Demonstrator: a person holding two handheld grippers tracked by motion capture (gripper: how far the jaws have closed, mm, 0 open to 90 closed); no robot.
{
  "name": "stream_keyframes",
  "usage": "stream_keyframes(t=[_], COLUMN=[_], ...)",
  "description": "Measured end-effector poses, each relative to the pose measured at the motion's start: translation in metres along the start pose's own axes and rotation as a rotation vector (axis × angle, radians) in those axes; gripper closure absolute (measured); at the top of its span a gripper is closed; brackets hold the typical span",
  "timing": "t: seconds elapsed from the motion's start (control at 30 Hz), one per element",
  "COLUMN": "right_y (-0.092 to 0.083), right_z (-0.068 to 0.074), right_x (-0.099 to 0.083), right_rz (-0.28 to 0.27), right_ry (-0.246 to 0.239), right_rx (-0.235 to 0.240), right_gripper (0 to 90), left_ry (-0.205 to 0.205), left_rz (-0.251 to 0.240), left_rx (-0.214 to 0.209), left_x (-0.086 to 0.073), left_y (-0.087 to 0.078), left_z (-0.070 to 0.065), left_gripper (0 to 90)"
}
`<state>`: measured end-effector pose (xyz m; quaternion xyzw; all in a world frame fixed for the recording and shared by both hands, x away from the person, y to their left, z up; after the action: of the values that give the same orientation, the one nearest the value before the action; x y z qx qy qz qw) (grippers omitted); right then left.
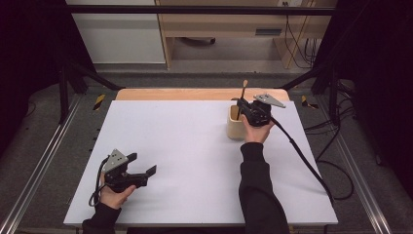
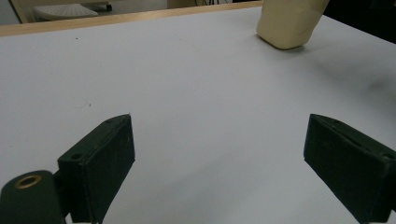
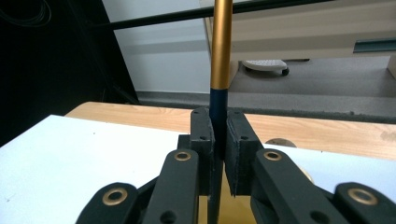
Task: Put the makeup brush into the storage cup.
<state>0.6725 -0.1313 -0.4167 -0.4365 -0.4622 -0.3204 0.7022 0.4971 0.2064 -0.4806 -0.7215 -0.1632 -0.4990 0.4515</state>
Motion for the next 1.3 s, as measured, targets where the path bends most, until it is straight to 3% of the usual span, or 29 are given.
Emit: stream_keyframes(t=[0.47,0.93,1.3], right_y=[0.008,0.005,-0.021], right_z=[-0.004,-0.001,0.0], right_x=[-0.026,-0.035,-0.032], right_rz=[0.075,0.127,0.101], right_ry=[-0.008,-0.031,-0.049], right_rx=[-0.025,-0.039,-0.014], right_gripper=[83.3,80.9,67.6], left_ry=[0.002,0.006,0.001], left_rz=[0.001,0.007,0.003], left_rx=[0.002,0.002,0.006], left_x=[0.0,-0.001,0.0], left_y=[0.0,0.001,0.0], left_z=[0.0,0.0,0.0], left_gripper=[8.3,8.3,8.3])
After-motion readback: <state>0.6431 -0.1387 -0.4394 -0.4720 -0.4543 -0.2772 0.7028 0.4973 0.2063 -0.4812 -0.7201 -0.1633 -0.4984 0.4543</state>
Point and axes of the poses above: each handheld gripper's, and its own axes: y roughly forward along the jaws, x roughly out of its top, z roughly to its left, the point moved 9 cm from there along y, roughly forward along the jaws, and after that the axes turned 4 degrees about z, right-handed, at the moved point
